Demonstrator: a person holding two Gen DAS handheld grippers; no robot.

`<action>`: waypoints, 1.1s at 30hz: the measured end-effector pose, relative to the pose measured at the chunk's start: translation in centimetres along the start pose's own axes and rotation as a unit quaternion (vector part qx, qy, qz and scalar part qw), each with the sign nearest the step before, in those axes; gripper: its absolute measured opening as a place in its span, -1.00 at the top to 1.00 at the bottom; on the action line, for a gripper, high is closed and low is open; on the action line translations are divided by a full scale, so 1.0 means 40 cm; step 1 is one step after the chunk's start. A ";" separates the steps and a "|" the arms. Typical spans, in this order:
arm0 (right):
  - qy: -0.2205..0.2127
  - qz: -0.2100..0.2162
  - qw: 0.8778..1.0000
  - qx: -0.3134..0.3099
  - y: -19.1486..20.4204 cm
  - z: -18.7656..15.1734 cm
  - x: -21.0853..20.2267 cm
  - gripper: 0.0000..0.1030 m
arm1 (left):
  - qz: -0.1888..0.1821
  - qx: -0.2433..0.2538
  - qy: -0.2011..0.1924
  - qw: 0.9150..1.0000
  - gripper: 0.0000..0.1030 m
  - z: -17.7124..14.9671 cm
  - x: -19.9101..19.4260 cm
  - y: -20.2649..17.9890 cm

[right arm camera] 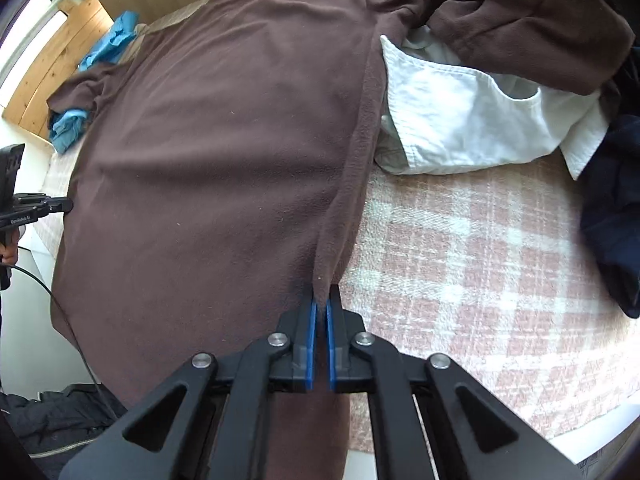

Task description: Fold clothes

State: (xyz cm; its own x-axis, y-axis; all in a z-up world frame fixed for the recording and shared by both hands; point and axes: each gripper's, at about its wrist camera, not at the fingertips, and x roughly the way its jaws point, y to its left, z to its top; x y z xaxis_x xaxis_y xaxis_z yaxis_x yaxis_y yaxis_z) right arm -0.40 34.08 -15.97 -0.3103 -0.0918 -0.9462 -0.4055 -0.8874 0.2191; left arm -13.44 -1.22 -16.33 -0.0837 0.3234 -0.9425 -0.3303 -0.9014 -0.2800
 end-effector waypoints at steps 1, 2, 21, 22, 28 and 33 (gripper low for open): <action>-0.012 0.006 1.000 0.002 -0.001 0.001 -0.028 0.92 | 0.004 0.005 -0.007 1.000 0.97 -0.004 -0.020 -0.011; -0.024 0.007 1.000 0.003 -0.001 0.002 -0.057 0.92 | 0.005 0.009 -0.019 1.000 0.97 -0.011 -0.049 -0.020; 0.022 -0.031 0.998 0.051 -0.003 -0.075 0.016 0.50 | -0.022 -0.046 -0.014 0.999 0.46 -0.247 -0.142 0.087; 0.024 -0.030 0.998 0.051 0.001 -0.084 0.015 0.50 | -0.026 -0.042 -0.006 0.999 0.45 -0.297 -0.160 0.106; 0.033 -0.029 0.998 0.055 0.022 -0.136 0.010 0.50 | -0.035 -0.028 0.037 0.998 0.45 -0.428 -0.098 0.045; 0.032 -0.033 0.998 0.036 0.057 -0.146 0.022 0.56 | -0.039 -0.022 0.032 0.998 0.90 -0.468 -0.076 0.038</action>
State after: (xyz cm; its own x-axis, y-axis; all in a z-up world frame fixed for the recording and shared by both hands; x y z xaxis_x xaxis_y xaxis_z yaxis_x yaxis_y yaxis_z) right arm 3.44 29.34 -17.71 -0.2261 -0.0653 -0.9719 -0.4841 -0.8582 0.1703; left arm 3.93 -8.97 -17.30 0.0020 0.3748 -0.9271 -0.2926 -0.8863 -0.3589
